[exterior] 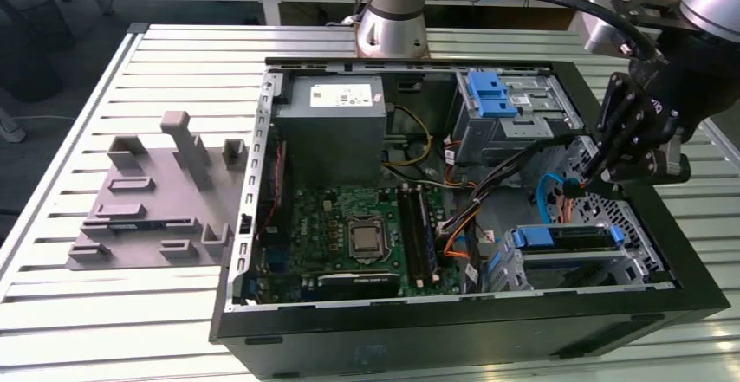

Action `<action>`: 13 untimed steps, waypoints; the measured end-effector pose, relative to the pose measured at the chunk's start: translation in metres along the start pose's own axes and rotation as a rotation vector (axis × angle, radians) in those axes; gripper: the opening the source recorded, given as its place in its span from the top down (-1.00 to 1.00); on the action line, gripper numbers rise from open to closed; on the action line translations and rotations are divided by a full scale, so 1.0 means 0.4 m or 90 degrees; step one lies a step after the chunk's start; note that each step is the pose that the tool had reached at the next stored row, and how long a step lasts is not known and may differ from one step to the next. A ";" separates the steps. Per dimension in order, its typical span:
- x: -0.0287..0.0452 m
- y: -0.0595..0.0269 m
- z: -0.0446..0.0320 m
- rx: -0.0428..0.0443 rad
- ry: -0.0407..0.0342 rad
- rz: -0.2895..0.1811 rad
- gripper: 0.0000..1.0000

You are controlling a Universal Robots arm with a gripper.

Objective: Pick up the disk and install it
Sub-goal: 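Insert the first disk wire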

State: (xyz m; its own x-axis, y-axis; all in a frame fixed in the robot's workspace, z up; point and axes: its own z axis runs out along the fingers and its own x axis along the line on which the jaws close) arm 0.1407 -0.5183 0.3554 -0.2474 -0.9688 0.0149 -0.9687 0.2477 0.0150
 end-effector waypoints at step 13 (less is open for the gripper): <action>0.005 0.001 0.001 0.0012 0.0031 -0.014 0.67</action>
State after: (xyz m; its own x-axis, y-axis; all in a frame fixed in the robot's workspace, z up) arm 0.1399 -0.5200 0.3550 -0.2254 -0.9741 0.0194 -0.9741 0.2257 0.0134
